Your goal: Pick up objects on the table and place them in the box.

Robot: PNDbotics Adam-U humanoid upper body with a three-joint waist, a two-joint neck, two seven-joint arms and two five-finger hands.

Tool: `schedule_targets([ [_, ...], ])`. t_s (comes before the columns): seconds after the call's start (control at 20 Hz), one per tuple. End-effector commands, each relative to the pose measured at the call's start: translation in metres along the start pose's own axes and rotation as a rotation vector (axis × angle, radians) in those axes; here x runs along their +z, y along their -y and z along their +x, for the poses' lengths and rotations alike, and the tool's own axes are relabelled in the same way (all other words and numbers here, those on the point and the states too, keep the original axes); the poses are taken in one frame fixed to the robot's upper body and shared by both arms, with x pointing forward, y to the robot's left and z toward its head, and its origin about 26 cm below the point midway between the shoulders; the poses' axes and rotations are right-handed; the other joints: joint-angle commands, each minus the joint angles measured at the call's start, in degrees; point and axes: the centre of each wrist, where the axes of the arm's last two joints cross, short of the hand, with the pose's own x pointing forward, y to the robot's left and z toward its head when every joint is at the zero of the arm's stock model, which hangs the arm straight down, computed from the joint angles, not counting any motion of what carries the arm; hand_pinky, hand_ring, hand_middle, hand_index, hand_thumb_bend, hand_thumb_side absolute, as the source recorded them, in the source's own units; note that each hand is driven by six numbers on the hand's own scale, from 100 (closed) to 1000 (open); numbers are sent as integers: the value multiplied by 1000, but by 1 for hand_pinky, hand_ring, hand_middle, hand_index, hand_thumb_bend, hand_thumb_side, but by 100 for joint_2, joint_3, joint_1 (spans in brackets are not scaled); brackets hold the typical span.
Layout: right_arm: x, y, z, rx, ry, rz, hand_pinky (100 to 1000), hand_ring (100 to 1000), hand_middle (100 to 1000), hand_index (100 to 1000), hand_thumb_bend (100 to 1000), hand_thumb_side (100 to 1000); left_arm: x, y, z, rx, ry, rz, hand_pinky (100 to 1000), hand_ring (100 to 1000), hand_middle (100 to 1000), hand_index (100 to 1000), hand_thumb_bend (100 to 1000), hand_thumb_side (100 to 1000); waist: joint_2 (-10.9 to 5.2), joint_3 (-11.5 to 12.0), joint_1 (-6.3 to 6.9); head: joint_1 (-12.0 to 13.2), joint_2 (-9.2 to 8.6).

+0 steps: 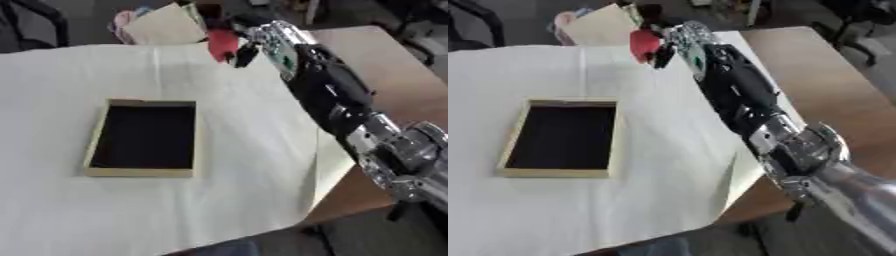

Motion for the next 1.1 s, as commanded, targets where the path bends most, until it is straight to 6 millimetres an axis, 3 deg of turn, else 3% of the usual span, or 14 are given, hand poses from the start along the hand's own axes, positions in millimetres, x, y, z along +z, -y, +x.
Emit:
schedule_targets([
  [0.05,2,22,36,81,156,-20,807,850,856,830,100,100,-4,0,5,-1,23,-13,809,545,608,808,233,462,-93,17,30,-35,16],
  [0.3,3,14,84,152,347,52,810,850,859,833,100,100,-3,1,5,3,22,-15,809,545,607,808,233,462,-100,55,41,-70,19],
  [0.55,2,-5,116,182,464,119,808,849,862,839,100,100,-4,1,5,7,22,-17,810,545,607,808,233,462,-96,73,48,-96,21],
  [0.75,0,-21,125,183,489,141,805,847,861,850,100,100,-4,2,5,10,23,-19,810,544,607,808,232,463,-78,82,55,-112,9],
  [1.1,-6,-44,121,218,452,121,832,854,889,884,100,100,-4,3,5,13,25,-19,810,544,607,808,231,463,-60,99,64,-117,-10],
])
